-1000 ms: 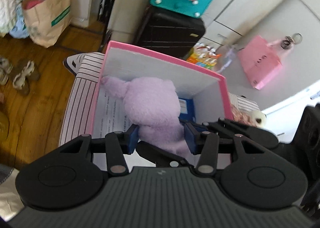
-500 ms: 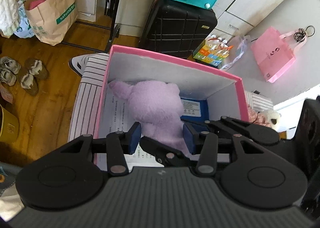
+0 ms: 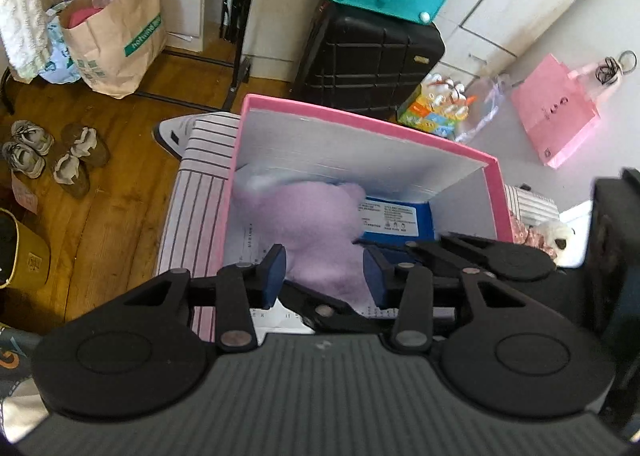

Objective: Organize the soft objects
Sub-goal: 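Lower the lilac plush beside the wipes pack and open the left tool, then raise the left tool out of the pink box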

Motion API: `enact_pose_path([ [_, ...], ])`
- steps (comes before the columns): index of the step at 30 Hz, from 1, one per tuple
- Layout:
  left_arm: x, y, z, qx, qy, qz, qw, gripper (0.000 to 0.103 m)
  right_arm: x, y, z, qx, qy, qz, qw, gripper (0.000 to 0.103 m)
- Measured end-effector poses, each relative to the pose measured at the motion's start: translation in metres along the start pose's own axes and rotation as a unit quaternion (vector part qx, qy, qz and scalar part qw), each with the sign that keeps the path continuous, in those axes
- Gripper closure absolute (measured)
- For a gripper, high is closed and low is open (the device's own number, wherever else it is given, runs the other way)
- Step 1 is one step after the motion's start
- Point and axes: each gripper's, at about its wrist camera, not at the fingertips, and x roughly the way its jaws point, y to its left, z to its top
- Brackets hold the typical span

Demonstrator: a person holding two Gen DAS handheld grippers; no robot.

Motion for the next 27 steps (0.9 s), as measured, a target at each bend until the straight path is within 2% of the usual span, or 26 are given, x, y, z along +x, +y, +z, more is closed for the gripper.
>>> enact_pose_path([
  [4,-0.006,0.006,-0.003,-0.02,-0.01,0.0,0.9997,0.058,-0.017,0.002,-0.008,-0.016,-0.005,-0.004,1.0,0.039],
  [9,-0.017,0.001,-0.018,-0.004,-0.007,0.006,1.0,0.057,-0.045,0.004,-0.022,-0.039,-0.018,-0.021,0.999,0.039],
  [18,-0.055,-0.02,-0.047,0.052,-0.017,0.023,0.9982,0.055,-0.111,0.013,-0.055,-0.073,-0.062,-0.018,0.995,0.039],
  [27,-0.109,-0.054,-0.089,0.128,-0.038,0.03,0.9905,0.048,-0.175,0.028,-0.088,-0.11,-0.108,-0.024,0.988,0.039],
])
